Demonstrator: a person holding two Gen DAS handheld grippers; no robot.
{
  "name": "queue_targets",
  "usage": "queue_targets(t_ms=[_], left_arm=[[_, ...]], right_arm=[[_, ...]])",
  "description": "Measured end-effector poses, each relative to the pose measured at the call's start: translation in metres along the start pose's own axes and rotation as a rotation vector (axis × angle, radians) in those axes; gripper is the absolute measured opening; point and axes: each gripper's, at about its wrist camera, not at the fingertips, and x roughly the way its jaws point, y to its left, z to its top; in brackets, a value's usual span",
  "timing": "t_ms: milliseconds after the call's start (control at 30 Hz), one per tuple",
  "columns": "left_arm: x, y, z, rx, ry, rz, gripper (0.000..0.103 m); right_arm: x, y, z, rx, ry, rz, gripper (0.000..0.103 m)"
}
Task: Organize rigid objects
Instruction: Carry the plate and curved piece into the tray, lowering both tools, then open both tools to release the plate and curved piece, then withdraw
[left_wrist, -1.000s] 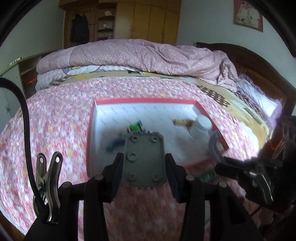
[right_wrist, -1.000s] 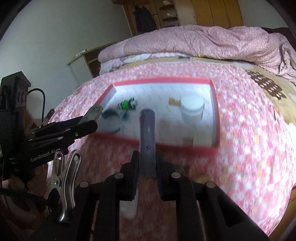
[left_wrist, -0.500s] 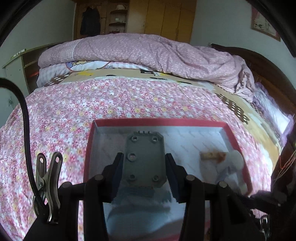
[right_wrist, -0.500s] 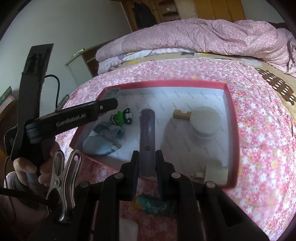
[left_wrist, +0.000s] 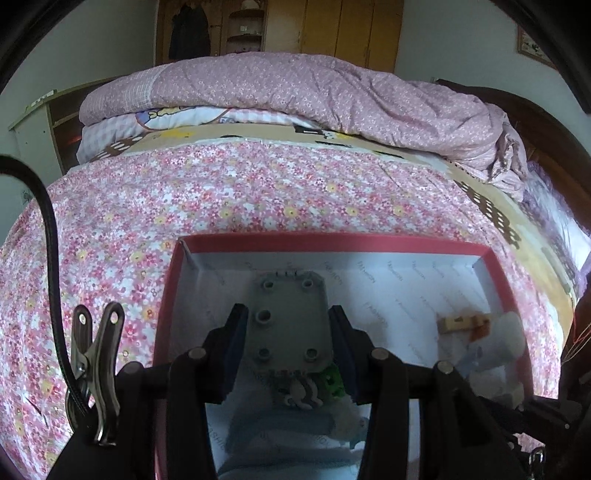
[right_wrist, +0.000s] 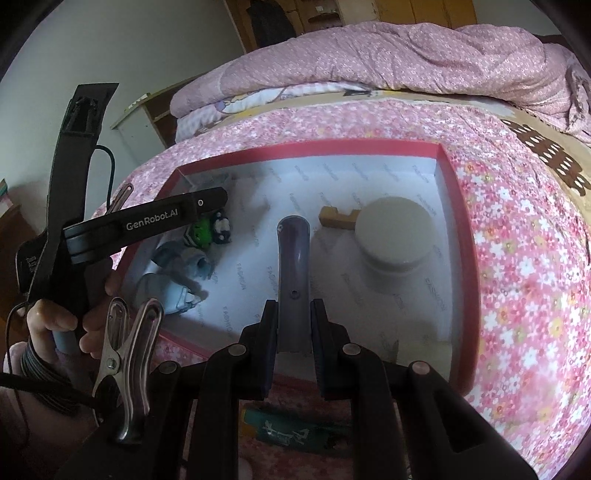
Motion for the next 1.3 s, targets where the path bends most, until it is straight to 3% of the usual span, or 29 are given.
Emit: queue_targets(t_ms=[100,233,400,500,1033,1300], left_arm=[[0.0,0.0,0.0,-0.003,0.005,-0.01,0.05],[-0.003,0.002,0.001,-0.018,0.011,-0.018,0.054],[-0.015,0.003,0.0,-0.022,-0.004,-0.006,0.054],[-0.024,0.002,-0.002,-0.016,-0.01,-0.003,0.055],[-0.083,-0.013,-0.04,0.0,-0.014,0.048,0.055],[-0.098,-0.026,-0.073,0.008,0.025,0.042,0.055]], right_arm=[[-0.001,0.0,-0.001,0.012,-0.007,-0.004,0.019],[-0.006,-0.001,0.0,0.034,-0.028,-0.025,0.03],[-0.016,0.001,-0.001,0.026,-0.055,-0.032,0.032],[-0.02,0.002,-0.003,0.021,-0.061,-0.027,0.038],[-0.062,-0.007,-0.035,0.051,-0.116,-0.018,0.039],[-0.081,-0.015,-0.064,0.038,-0.092,-0.037,0.039]])
